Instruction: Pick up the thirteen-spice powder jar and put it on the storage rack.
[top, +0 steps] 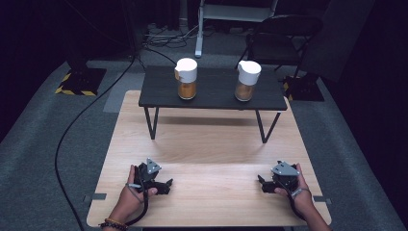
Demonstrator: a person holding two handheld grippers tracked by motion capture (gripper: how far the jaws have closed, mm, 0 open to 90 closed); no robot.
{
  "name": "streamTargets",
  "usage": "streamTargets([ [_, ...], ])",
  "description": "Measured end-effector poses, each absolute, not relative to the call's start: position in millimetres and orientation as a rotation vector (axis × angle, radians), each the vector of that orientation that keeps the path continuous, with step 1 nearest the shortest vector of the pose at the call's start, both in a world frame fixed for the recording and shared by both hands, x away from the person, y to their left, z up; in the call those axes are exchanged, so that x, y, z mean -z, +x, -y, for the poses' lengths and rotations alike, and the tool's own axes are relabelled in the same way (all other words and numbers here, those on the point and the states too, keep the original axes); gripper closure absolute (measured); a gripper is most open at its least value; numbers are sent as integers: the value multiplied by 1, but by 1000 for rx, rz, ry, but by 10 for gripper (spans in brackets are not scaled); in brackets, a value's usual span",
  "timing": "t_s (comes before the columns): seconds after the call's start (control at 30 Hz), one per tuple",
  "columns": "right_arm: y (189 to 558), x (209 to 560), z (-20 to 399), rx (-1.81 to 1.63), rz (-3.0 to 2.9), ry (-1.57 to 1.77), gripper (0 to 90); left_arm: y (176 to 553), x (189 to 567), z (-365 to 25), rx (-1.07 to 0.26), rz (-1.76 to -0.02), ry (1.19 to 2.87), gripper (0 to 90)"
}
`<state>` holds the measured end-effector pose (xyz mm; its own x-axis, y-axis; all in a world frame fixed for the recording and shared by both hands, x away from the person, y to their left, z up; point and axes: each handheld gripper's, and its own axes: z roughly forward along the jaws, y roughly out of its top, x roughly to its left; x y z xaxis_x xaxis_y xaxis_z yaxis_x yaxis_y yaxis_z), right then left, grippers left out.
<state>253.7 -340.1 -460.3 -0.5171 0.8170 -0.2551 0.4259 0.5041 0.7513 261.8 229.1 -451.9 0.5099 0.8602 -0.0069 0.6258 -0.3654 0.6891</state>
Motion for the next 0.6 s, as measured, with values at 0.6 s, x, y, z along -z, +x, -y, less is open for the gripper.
streamTargets([
  [0.6,273,456,374,-902,-2173,1246,15,262,452,-228,-475,-1213,2111,4],
])
